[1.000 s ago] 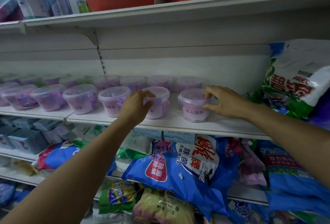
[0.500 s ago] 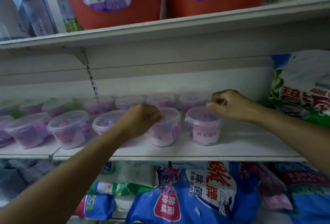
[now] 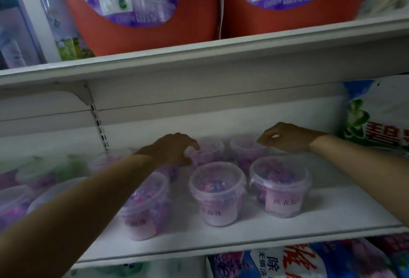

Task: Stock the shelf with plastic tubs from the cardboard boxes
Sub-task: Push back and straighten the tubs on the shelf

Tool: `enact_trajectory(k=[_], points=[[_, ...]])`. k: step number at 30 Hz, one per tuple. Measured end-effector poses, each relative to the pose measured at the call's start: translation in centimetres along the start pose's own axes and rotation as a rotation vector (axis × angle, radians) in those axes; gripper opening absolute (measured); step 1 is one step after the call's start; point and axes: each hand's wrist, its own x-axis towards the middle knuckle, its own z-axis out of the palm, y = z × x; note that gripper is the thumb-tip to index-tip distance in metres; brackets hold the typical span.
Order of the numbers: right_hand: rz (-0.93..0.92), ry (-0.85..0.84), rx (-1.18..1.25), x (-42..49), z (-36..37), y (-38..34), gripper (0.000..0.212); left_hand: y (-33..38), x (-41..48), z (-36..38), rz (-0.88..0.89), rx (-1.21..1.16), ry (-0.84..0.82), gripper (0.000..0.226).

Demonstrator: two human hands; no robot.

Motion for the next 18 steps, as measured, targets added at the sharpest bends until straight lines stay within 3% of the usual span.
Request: enact_trajectory(k=[9, 18], points=[[-0.03, -0.04, 0.153, 1.3, 1.2, 1.6, 0.019, 0.2, 2.0, 1.2, 0.028, -0.123, 0.108, 0.027], [-0.003, 0.046, 0.046, 1.3, 0.5, 3.8, 0.022, 3.0, 4.1, 2.0, 0.042, -0.139, 0.192, 0.024]])
